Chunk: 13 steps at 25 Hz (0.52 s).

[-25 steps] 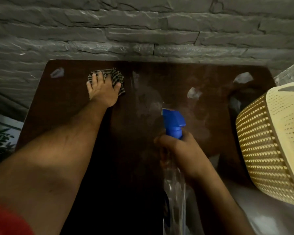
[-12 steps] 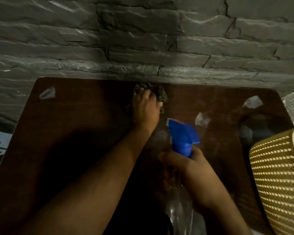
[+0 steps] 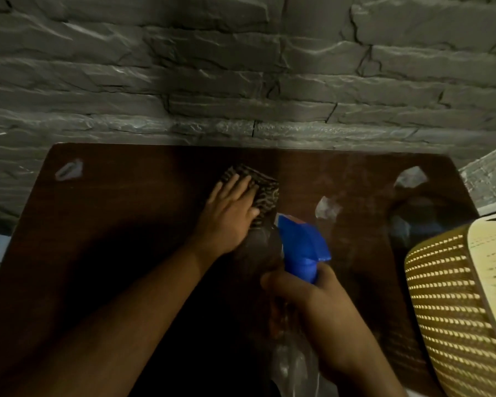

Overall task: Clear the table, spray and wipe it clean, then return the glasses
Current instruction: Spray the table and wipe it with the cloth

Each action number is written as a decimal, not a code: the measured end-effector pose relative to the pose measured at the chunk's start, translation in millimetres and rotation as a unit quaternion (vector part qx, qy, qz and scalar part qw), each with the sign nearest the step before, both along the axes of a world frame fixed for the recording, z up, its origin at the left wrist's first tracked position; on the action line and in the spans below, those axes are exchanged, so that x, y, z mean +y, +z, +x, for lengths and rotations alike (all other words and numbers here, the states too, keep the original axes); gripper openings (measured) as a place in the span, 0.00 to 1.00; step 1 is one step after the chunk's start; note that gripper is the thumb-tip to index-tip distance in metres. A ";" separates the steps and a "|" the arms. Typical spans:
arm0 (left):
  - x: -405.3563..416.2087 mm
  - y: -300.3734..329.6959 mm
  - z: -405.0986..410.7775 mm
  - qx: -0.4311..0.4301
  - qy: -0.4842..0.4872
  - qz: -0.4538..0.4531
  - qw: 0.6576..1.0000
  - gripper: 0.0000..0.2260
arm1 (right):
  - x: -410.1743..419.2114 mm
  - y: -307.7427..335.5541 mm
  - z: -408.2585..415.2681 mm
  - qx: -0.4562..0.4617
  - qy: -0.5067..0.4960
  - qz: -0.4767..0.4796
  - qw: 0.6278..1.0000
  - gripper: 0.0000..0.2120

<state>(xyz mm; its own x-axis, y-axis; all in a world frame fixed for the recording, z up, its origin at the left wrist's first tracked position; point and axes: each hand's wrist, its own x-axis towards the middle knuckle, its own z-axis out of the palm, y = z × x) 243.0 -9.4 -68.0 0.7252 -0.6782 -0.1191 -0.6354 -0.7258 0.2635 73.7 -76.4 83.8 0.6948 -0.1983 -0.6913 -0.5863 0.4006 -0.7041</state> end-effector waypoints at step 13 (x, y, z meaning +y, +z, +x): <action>42.8 0.3 42.0 0.020 0.096 0.066 0.993 0.24 | -1.8 3.8 -26.0 -0.010 0.024 0.010 1.000 0.08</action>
<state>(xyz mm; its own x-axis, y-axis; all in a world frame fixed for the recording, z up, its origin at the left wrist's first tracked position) 285.0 33.4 -67.8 0.8324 -0.5043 -0.2295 -0.4731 -0.8625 0.1796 47.7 -78.3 87.6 0.7172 -0.1503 -0.6804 -0.5912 0.3857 -0.7083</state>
